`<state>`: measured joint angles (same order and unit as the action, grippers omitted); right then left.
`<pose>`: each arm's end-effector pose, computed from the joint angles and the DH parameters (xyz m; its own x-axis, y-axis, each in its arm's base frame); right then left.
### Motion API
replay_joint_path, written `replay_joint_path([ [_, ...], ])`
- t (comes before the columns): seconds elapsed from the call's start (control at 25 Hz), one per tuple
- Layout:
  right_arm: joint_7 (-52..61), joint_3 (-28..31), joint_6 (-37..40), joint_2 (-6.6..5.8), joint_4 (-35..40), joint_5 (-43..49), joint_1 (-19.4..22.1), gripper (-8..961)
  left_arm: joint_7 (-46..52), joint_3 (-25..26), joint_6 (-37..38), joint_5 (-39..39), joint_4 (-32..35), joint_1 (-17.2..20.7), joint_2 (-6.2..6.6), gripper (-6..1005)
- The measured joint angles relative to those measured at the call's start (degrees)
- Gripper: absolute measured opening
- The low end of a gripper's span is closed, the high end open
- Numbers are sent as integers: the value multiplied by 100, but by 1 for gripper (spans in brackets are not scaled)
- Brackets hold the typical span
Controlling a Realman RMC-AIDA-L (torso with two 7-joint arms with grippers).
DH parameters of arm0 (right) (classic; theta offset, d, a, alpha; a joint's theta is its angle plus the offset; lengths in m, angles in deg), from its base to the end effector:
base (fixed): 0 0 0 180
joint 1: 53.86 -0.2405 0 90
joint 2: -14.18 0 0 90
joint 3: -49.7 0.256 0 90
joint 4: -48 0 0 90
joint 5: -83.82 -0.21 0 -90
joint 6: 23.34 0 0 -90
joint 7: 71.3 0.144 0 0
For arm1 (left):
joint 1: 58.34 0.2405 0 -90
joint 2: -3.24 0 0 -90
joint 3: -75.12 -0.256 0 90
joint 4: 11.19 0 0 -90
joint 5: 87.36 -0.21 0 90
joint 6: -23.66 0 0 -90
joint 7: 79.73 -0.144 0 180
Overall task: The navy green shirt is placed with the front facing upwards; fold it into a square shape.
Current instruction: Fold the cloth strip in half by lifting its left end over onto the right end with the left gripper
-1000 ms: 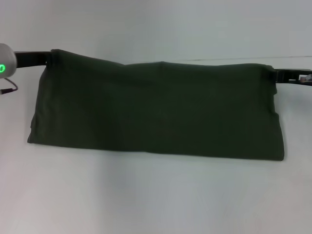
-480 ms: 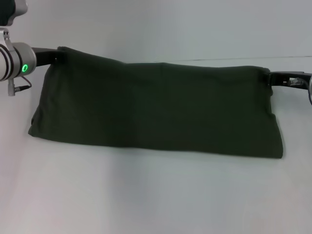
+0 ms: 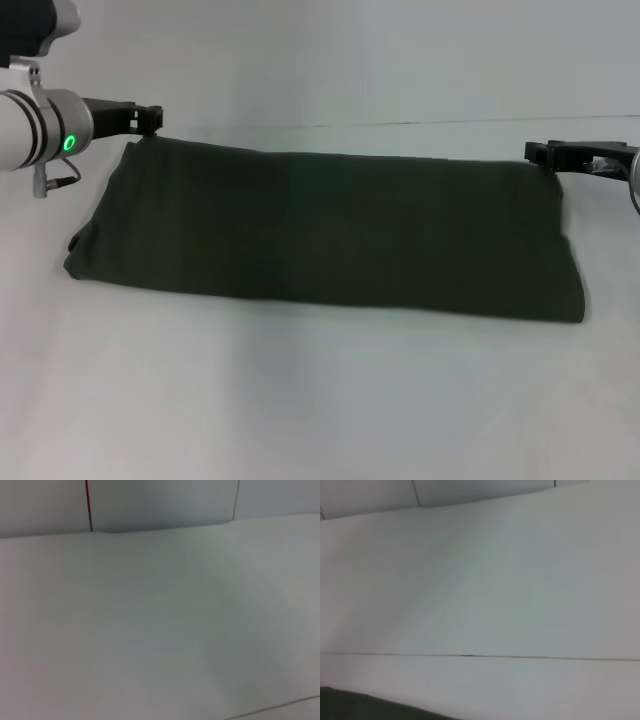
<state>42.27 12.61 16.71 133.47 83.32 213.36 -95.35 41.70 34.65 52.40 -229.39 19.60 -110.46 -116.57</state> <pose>0.2920 0.4446 0.0285 0.5586 -0.5880 -0.5849 -0.8098 -0.2343 -0.5379 -0.2361 0.4886 0.0144 0.6882 0.5399 0.4846 0.6867 -0.2694 -0.6751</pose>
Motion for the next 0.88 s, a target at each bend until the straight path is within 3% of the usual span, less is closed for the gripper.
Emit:
replay_joint_path([
  [0.08, -1, 0, -1, 0, 2, 8, 0, 252, -1, 0, -2, 1, 37, -9, -16, 204],
  [0.4, -30, 0, 19, -32, 44, 15, 99, 500, 47, 49, 9, 132, 271, 85, -45, 532],
  [0.52, -169, 0, 124, 20, 253, -46, 195, 563, 98, 58, 160, 455, 427, 197, -31, 632],
  [0.72, -689, -17, 875, 40, 467, -612, 424, 632, 122, 81, 864, 1112, 514, 363, 177, 809],
  [0.88, -1377, 12, 1535, 30, 536, -1228, 612, 637, 61, 215, 1589, 1549, 724, 622, 298, 809],
])
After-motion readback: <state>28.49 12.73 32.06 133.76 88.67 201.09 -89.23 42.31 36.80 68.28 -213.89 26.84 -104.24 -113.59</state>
